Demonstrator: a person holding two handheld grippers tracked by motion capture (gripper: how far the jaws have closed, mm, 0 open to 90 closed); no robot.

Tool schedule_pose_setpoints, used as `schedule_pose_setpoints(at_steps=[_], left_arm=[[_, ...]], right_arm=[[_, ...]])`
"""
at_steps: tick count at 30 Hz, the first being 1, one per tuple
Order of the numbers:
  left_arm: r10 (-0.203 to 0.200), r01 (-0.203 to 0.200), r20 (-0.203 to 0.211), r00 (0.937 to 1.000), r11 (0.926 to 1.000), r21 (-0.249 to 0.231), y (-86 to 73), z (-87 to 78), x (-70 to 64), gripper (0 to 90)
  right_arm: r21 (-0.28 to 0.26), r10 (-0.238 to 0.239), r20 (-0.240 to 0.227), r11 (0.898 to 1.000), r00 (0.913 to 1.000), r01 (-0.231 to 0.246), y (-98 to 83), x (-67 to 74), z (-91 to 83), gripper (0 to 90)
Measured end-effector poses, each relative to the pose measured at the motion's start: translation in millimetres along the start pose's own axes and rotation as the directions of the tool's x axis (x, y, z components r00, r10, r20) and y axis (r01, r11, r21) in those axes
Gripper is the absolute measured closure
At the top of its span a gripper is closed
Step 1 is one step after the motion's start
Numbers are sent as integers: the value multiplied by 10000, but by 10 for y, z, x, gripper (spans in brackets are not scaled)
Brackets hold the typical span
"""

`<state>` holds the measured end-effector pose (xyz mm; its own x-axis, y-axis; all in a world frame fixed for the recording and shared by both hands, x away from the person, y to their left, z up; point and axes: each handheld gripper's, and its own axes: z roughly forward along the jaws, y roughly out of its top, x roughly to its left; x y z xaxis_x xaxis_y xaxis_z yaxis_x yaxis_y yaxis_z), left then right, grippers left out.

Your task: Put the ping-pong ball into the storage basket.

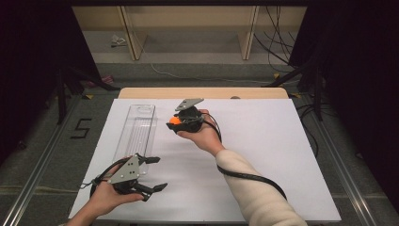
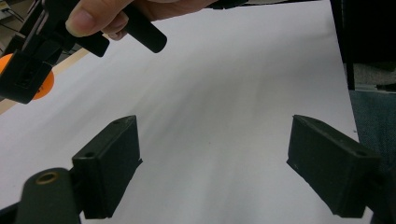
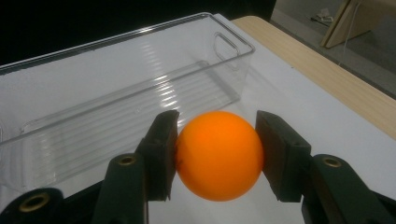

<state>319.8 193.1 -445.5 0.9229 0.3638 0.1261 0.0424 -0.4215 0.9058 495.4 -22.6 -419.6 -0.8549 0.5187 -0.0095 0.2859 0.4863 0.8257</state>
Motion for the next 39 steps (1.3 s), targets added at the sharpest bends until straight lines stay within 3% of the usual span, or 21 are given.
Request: schedule_pose_setpoints(at_steps=[39], left_arm=[[16,-16,32,10000,10000,-7,2,0,-3,165]], right_arm=[[0,-258,-242,9997,9994,258,155,99,118,513]])
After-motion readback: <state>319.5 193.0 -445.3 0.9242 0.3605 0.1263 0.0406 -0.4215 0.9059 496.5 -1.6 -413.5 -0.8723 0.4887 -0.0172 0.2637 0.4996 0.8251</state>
